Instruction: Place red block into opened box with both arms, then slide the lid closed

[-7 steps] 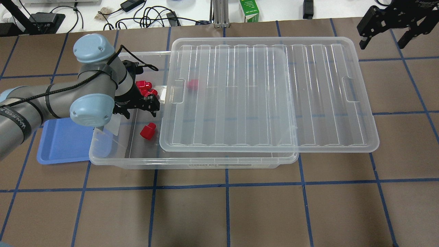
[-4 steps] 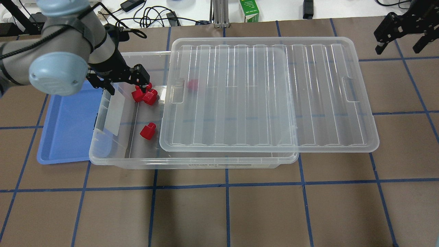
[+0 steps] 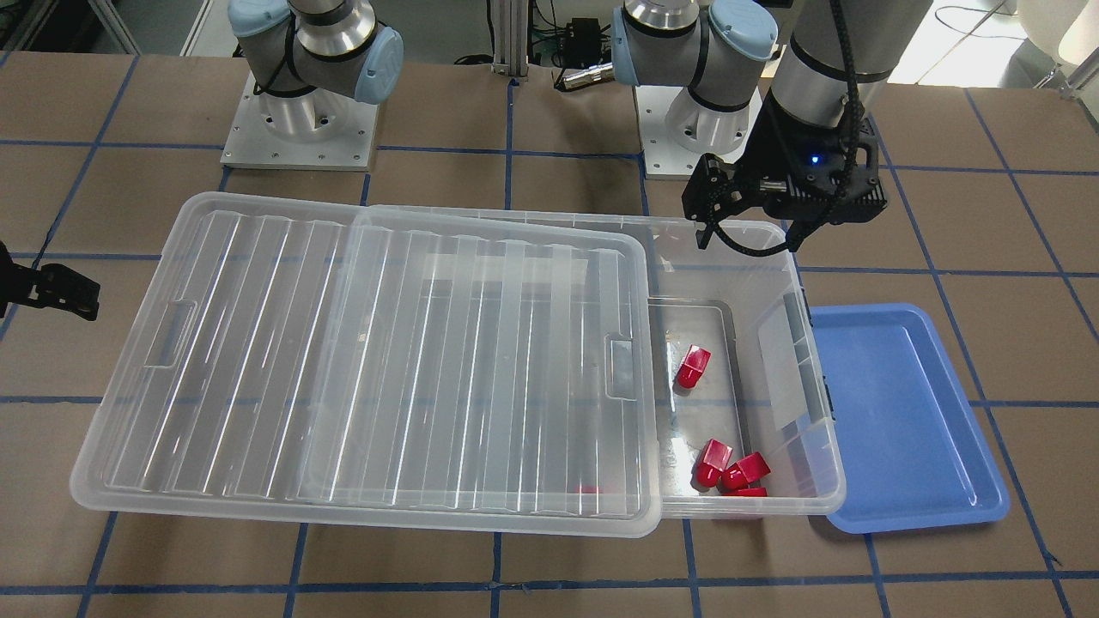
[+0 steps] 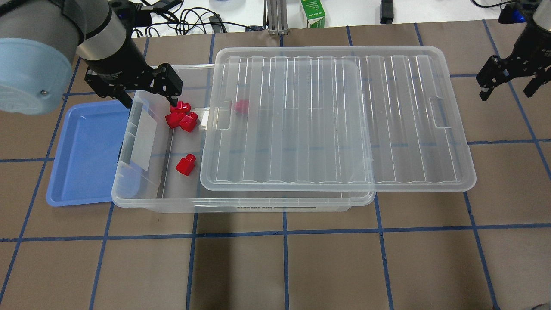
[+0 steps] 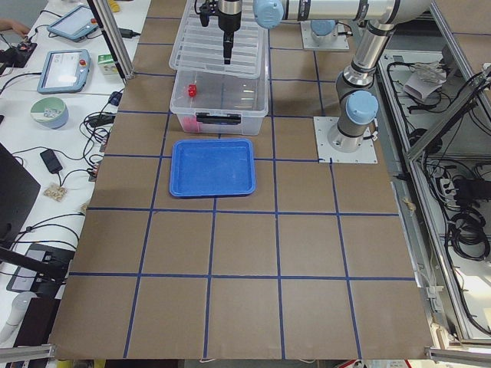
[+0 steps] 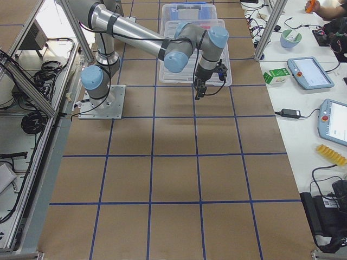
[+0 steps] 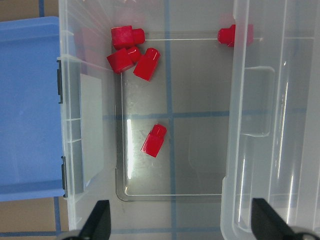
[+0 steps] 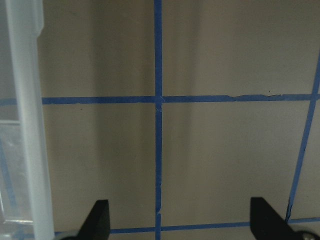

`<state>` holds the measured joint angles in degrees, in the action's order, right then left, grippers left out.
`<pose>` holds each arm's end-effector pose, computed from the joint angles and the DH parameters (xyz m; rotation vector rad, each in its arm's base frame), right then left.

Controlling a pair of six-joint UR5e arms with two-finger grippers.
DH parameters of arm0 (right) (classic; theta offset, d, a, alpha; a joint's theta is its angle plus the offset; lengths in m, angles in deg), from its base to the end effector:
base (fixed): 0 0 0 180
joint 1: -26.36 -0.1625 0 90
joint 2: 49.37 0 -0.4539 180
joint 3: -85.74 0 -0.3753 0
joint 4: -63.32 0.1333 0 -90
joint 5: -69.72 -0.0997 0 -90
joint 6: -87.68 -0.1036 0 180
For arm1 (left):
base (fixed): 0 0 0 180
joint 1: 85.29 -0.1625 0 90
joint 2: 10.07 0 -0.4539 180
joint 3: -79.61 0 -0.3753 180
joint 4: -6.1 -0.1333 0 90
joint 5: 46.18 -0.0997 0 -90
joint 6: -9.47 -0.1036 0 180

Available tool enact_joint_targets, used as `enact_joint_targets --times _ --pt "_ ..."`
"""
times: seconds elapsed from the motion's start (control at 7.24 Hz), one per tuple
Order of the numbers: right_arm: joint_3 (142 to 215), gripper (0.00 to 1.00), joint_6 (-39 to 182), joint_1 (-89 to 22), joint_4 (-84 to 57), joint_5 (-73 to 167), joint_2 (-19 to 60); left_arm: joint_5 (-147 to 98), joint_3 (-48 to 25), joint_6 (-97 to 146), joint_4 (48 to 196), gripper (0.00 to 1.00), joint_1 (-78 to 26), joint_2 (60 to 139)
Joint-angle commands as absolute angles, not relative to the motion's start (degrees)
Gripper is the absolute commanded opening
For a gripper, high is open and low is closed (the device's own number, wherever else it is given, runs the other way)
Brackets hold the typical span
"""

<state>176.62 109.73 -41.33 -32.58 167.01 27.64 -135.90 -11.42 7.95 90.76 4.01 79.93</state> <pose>-0.0980 -0.5552 0.3992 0.0066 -3.0645 -0.2714 -0.1279 -0.4840 0.5138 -0.0227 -3.1359 0.1181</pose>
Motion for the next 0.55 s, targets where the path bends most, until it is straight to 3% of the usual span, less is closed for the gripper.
enact_joint_targets --times 0.0,0.41 --pt "178.1 1.00 109.4 -42.5 -33.4 165.3 27.2 -134.9 -8.3 7.7 94.5 1.00 2.5 80.7" --pt "178.5 1.00 108.3 -49.0 -36.7 164.0 25.8 -134.9 -8.5 7.6 95.4 1.00 2.5 80.0"
